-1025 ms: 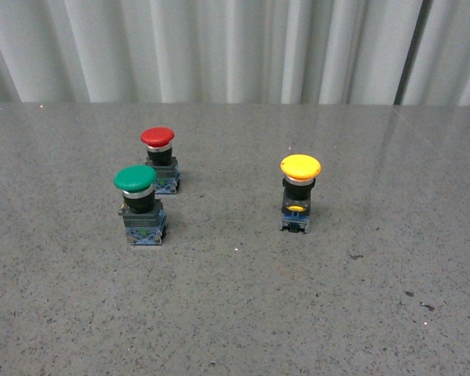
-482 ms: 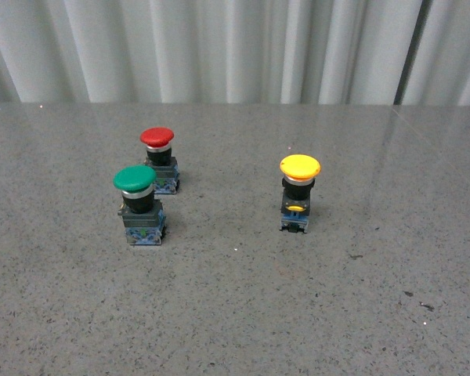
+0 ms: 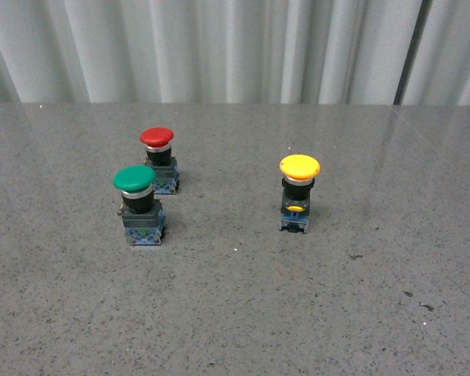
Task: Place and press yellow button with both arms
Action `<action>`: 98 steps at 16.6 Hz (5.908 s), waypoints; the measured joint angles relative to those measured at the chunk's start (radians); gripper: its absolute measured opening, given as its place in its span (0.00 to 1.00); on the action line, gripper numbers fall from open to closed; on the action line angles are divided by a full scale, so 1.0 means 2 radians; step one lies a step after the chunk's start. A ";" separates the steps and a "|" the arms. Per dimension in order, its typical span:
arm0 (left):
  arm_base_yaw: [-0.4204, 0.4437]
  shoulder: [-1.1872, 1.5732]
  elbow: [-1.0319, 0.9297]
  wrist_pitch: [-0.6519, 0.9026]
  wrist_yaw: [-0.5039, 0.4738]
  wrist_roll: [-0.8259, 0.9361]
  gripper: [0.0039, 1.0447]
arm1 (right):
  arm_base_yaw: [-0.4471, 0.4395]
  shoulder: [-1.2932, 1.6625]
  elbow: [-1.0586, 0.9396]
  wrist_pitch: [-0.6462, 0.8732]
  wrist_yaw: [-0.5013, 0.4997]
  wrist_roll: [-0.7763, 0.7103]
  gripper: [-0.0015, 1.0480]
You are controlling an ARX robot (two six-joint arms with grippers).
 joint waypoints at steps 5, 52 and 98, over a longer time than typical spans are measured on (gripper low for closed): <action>0.000 0.000 -0.001 -0.011 -0.001 0.000 0.14 | 0.000 0.000 0.000 0.000 0.000 0.000 0.94; 0.000 0.000 -0.001 -0.011 -0.001 0.000 0.94 | 0.229 0.843 0.406 0.223 0.014 0.019 0.02; 0.000 0.000 -0.001 -0.011 -0.001 0.000 0.94 | 0.230 0.565 0.303 0.260 0.011 0.164 0.02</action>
